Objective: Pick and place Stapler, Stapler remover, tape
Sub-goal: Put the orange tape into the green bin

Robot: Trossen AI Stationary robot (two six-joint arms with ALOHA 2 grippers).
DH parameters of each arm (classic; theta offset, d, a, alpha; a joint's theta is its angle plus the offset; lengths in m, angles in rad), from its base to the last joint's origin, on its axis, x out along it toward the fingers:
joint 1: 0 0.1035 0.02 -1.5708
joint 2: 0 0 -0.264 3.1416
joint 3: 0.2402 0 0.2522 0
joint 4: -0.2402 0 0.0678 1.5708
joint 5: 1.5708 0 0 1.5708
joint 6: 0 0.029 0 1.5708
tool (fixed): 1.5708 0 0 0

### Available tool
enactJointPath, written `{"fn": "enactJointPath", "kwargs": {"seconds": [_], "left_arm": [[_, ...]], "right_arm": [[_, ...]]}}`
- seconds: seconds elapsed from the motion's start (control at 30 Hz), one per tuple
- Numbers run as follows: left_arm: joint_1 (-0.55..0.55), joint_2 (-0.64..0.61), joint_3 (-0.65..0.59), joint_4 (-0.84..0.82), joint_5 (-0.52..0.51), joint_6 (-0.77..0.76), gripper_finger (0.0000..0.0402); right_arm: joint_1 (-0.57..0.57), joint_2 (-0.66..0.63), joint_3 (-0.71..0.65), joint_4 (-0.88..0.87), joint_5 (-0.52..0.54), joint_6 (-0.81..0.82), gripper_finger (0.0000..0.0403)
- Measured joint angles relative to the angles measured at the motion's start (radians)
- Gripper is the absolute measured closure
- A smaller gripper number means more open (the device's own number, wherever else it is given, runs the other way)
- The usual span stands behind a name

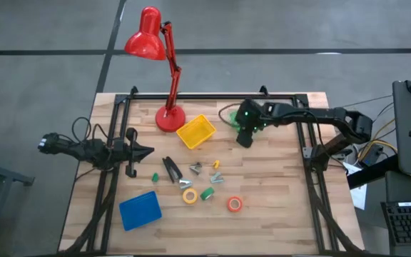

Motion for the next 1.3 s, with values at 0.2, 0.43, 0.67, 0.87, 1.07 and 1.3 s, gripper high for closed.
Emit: {"fn": "enactJointPath", "kwargs": {"seconds": [0.2, 0.43, 0.67, 0.87, 1.07, 1.3], "left_arm": [[0.0, 0.0, 0.0, 0.0, 0.0, 0.0, 0.0394], [0.0, 0.0, 0.0, 0.0, 0.0, 0.0, 0.0394], [0.0, 0.0, 0.0, 0.0, 0.0, 0.0, 0.0394], [0.0, 0.0, 0.0, 0.0, 0.0, 0.0, 0.0394], [0.0, 0.0, 0.0, 0.0, 0.0, 0.0, 0.0394], [0.0, 0.0, 0.0, 0.0, 0.0, 0.0, 0.0394]], "right_arm": [[0.125, 0.001, 0.0, 0.006, 0.0, 0.002, 0.0247], [0.252, 0.001, 0.0, 0.009, 0.0, 0.021, 0.025], [0.376, 0.007, -0.007, 0.047, -0.001, 0.047, 0.0259], [0.49, 0.007, -0.008, 0.105, -0.001, 0.101, 0.0249], [0.603, 0.007, -0.012, 0.167, 0.0, 0.182, 0.0236], [0.681, 0.007, -0.028, 0.233, 0.04, 0.242, 0.0229]]}}
